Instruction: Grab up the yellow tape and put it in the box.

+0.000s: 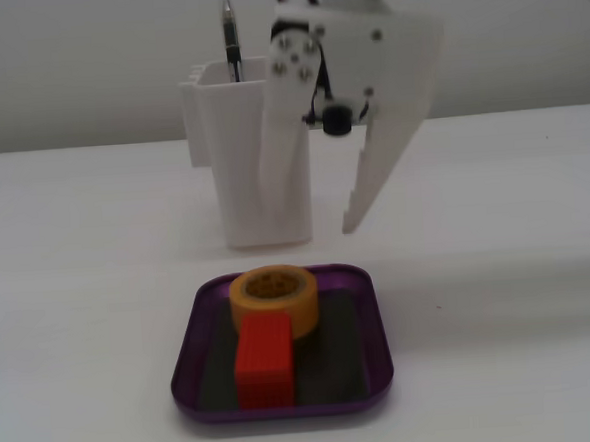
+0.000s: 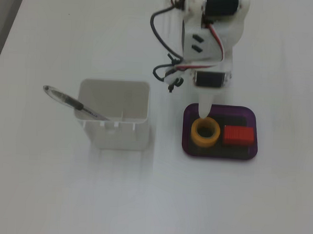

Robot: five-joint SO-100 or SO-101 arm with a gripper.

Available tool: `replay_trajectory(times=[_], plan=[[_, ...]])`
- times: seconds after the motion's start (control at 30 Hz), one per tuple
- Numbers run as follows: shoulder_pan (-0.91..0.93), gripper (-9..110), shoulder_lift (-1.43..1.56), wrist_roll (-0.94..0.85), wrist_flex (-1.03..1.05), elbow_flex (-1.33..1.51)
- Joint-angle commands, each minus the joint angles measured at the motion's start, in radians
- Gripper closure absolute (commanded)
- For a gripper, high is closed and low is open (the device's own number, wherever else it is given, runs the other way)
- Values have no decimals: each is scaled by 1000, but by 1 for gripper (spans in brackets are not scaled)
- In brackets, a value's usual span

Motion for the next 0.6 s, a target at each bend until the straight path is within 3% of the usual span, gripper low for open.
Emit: replay_trajectory(times=[0.0,0.3,0.57], plan=[[-9,88,178,-3,112,-97],[-61,89,634,11,261,-32],[-17,89,1066,-3,244,483]])
